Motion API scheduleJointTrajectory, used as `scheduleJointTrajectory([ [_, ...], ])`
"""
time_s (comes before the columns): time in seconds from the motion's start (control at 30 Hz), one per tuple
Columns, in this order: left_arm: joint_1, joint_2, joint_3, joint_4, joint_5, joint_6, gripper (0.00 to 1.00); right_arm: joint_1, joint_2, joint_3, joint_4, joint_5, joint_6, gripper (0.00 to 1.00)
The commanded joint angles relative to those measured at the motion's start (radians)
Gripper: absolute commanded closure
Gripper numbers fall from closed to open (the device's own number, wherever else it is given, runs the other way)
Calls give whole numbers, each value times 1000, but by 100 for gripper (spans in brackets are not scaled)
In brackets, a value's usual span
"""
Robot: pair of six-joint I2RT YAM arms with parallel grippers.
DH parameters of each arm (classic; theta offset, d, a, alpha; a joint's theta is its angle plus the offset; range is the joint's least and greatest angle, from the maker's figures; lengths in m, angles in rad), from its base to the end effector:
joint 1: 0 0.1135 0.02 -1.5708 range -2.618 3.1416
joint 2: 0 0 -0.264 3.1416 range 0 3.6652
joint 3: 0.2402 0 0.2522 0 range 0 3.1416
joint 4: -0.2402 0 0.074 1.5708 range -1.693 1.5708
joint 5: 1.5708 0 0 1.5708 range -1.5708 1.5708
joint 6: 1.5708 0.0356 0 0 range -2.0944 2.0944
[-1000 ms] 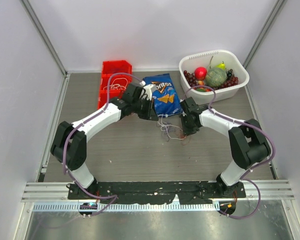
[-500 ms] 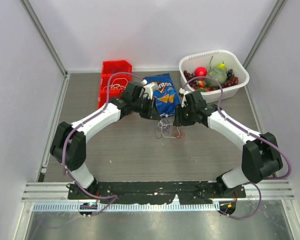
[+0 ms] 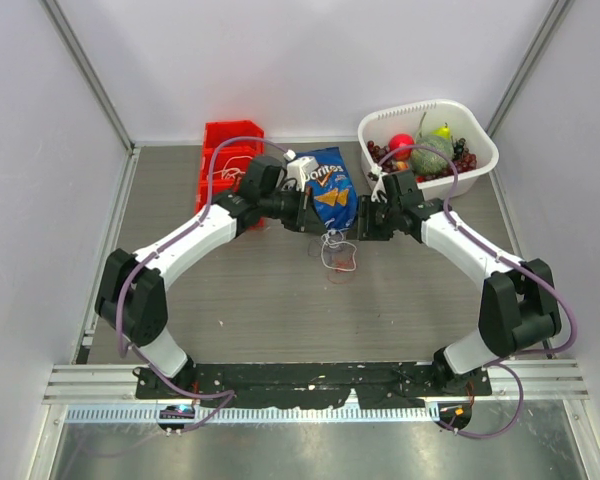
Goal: Untangle the cables
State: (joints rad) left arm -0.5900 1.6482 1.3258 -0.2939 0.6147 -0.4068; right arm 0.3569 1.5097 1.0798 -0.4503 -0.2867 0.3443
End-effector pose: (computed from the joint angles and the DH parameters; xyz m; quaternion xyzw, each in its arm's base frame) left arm 0.3009 -0.2262 0.2964 0.2158 0.8304 -0.4453 0.2561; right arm 0.2967 0.1214 0.2461 -0.0542 0.9310 0.2413 0.2685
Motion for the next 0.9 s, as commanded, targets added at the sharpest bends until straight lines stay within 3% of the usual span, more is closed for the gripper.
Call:
scheduleJointTrajectory([
  [0.0,-4,-48,35,22,31,17,100,4,-69,31,60,-91,13,53],
  [0.13,-7,-45,36,25,37,13,100,5,-47,38,47,-89,10,39],
  [0.23,-8,-39,46,25,45,8,100,4,26,83,-1,-104,-5,38],
  [0.4,-16,-44,50,25,54,6,100,4,13,98,27,-108,-24,37],
  [0.67,-25,-28,116,30,111,-15,100,69,177,132,36,-177,16,36],
  [0.8,-34,-30,138,38,138,-33,100,73,227,138,36,-114,56,40],
  [0.87,-34,-39,142,39,135,-38,100,68,251,166,-26,-40,56,52],
])
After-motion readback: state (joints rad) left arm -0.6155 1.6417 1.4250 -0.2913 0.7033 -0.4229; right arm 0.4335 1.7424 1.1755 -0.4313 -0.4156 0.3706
